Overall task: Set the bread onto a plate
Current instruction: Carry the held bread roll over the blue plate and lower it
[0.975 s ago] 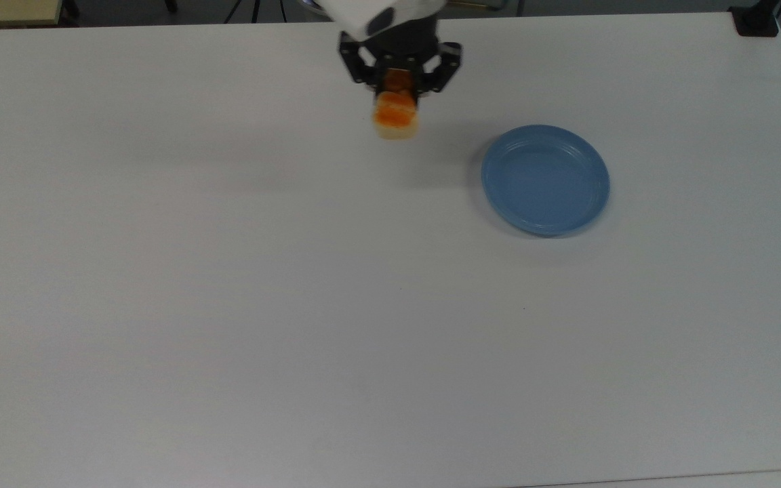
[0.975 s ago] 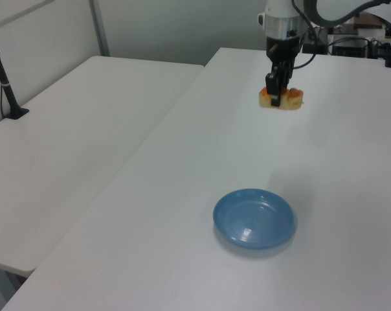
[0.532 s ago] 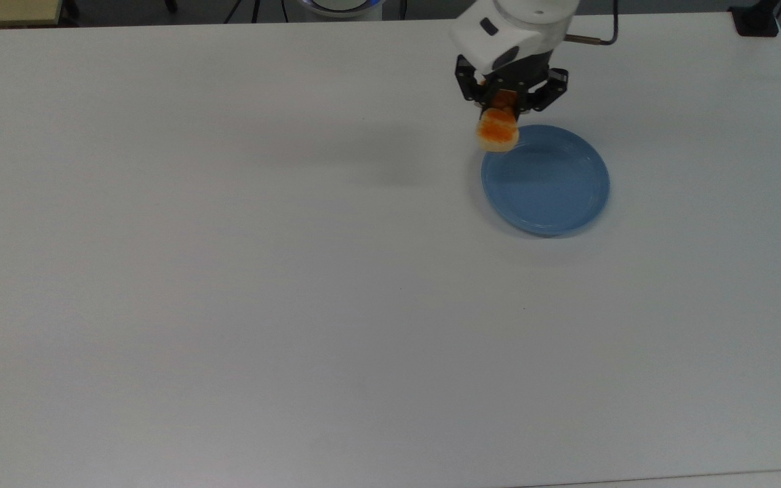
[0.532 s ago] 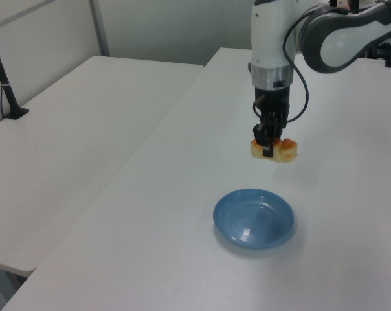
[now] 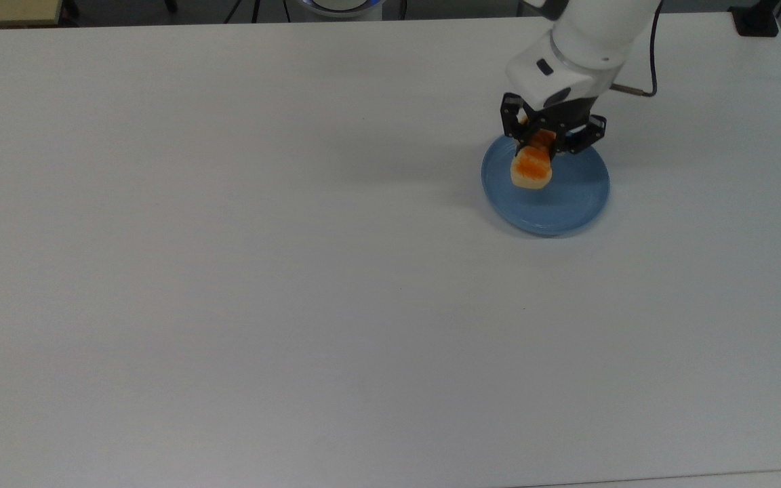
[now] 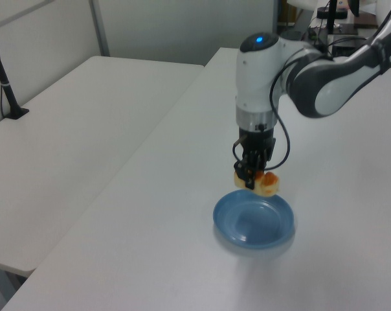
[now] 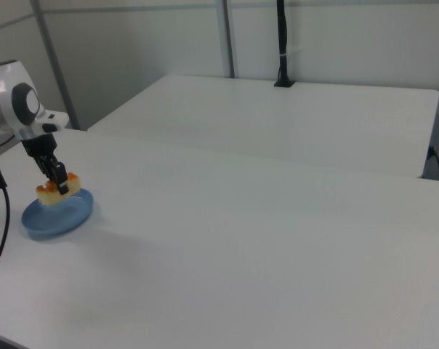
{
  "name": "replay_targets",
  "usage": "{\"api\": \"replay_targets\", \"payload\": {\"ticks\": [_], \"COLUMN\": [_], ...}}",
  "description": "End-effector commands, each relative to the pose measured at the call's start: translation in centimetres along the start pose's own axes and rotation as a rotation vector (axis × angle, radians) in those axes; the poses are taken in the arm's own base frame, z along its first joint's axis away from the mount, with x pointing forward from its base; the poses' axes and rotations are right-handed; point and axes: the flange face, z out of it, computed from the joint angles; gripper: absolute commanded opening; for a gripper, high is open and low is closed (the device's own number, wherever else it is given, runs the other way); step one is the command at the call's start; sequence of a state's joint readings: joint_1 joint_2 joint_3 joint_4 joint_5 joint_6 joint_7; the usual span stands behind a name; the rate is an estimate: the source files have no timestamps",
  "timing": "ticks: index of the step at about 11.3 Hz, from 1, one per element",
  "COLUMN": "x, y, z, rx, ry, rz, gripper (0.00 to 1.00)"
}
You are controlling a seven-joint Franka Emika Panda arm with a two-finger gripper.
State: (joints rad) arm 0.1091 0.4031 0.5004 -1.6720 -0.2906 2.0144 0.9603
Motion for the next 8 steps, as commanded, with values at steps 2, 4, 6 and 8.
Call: {"api": "replay_targets", "payload": {"ticks": [2,4,6,8], "x": [-0.7,-1.4,-1.6,-1.6], "y": [-2.9,-3.6,-4.2,-4.2], "z": [2.7,3.7,4.4,4.3], "rx": [-0.007,-0.014,-0.002,-0.004], "ry": [0.032,0.022,0.031,0.035], "rz": [0.036,0.034,0.037,0.035], "gripper": [0.41,0.41,0.45,0.77]}}
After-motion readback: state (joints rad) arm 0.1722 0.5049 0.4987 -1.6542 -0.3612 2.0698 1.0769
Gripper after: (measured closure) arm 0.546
